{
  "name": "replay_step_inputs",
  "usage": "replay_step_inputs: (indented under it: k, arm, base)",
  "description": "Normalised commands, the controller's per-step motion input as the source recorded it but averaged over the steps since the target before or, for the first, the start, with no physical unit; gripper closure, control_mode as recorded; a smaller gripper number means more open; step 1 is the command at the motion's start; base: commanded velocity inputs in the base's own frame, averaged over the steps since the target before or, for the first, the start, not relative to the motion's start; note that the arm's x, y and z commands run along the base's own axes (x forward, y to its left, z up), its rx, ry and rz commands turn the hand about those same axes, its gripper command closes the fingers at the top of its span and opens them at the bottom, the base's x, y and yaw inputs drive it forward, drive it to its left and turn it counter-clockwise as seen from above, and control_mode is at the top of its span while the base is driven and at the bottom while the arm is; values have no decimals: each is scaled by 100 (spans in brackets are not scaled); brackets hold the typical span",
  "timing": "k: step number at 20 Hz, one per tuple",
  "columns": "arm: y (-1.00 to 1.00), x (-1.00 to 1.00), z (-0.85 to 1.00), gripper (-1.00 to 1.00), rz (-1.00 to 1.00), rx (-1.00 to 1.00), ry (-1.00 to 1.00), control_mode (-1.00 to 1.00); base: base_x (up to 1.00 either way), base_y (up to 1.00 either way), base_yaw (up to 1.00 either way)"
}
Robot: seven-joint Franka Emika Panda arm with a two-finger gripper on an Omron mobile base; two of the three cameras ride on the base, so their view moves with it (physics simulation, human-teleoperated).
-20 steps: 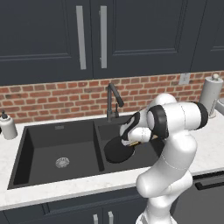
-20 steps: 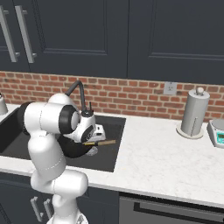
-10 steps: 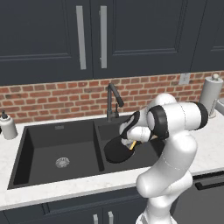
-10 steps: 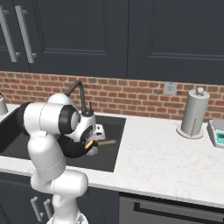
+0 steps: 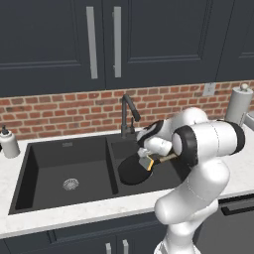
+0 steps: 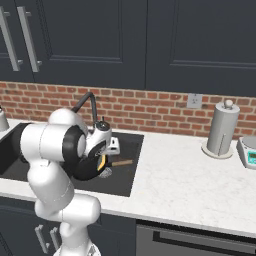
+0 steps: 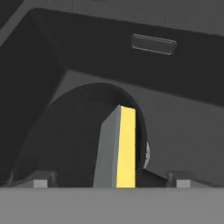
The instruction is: Pick the pan and sponge and place them into the sink. Then turn on the water.
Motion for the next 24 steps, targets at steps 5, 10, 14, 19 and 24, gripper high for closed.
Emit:
replay_step_inputs:
  k: [5, 10, 14, 19, 24]
  arm:
    - [0, 0, 44, -100, 0, 26, -13, -100]
    - [1, 2, 39, -100, 0, 16, -1, -100]
    - [-3, 3, 0, -100, 0, 0, 4, -100]
    - [0, 0, 0, -100, 0, 0, 0, -100]
    - [0, 0, 6, -100, 0, 9, 0, -100]
  base:
    - [0, 0, 0]
    - [0, 0, 0]
    - [0, 0, 0]
    - [0, 0, 0]
    - [0, 0, 0]
